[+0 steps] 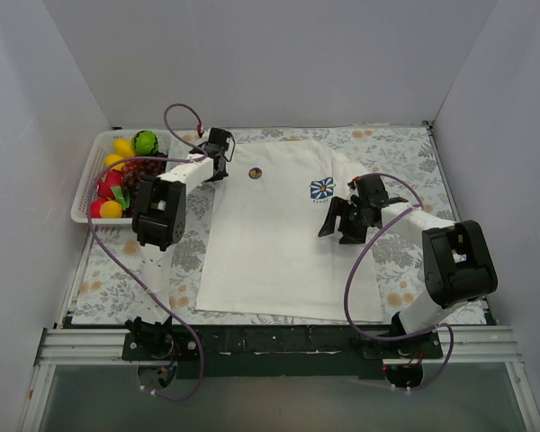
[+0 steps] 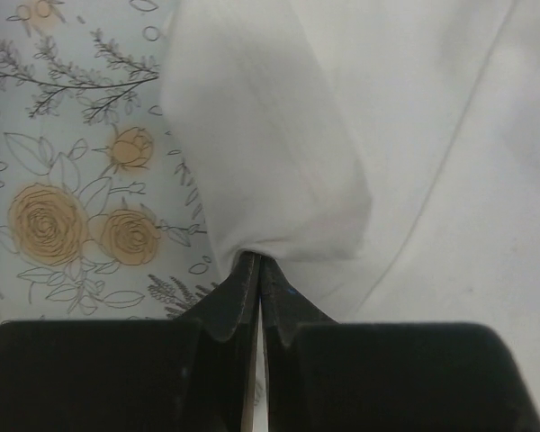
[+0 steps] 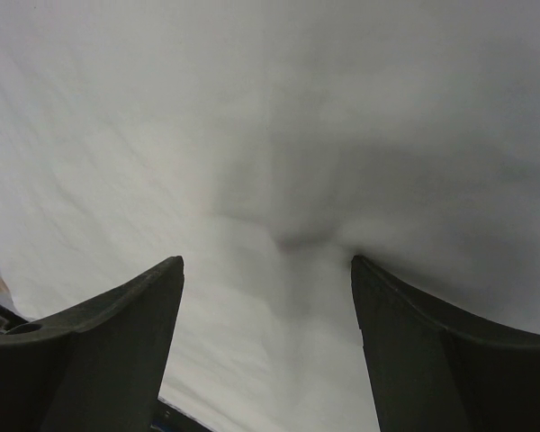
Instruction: Pin the brooch onto the clothing
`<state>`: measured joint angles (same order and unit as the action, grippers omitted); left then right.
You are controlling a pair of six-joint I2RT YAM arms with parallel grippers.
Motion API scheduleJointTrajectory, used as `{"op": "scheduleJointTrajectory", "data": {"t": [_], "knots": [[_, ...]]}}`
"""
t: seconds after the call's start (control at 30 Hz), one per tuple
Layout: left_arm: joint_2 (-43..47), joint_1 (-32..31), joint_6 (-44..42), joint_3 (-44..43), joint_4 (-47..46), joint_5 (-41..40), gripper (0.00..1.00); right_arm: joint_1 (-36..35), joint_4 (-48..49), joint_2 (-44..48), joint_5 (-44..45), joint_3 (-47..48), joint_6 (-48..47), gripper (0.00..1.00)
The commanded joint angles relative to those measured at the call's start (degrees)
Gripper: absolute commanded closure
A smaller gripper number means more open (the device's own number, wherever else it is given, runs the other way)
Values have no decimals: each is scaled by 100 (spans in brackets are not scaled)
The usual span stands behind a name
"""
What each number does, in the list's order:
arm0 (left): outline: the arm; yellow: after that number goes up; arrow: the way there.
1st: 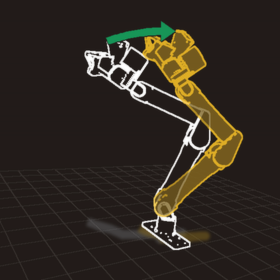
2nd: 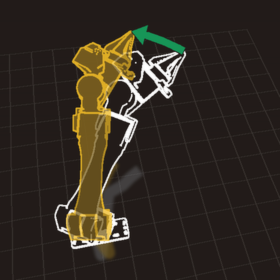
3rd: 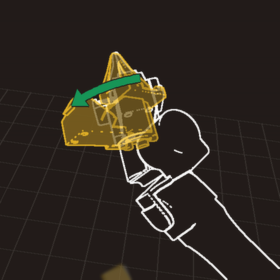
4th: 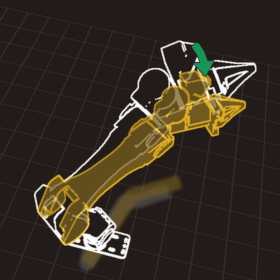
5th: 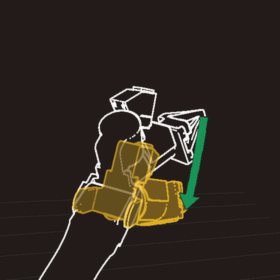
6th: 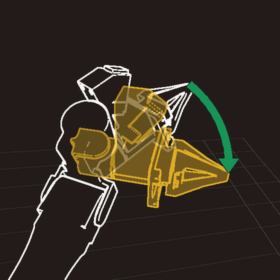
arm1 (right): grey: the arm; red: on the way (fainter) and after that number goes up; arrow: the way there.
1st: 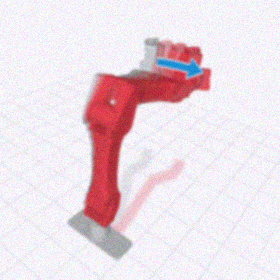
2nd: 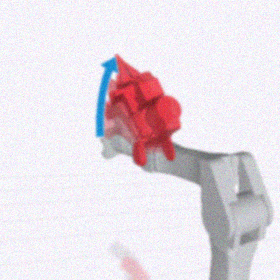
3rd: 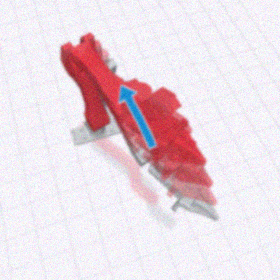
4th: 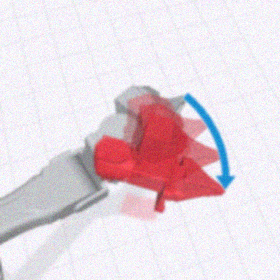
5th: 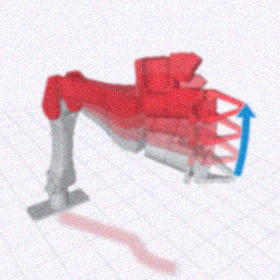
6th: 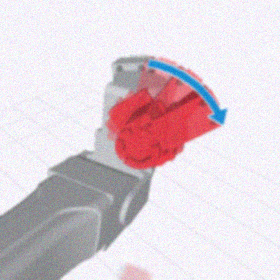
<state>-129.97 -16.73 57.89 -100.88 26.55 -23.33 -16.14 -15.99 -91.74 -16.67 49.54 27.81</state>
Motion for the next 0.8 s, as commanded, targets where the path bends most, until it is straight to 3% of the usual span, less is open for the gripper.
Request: {"op": "scheduleJointTrajectory", "data": {"t": [0.0, 0.47, 0.77], "knots": [[675, 170, 38, 235, 281, -575, 100, -47, -150, -397, 216, -234, -13, 18], [1624, 399, 680, 1466, 509, -392, 100, -47, -264, -458, 304, -111, -83, 17], [2028, 399, 610, 1186, 343, 415, 99, -109, -686, -169, 251, 898, -530, 18]]}}
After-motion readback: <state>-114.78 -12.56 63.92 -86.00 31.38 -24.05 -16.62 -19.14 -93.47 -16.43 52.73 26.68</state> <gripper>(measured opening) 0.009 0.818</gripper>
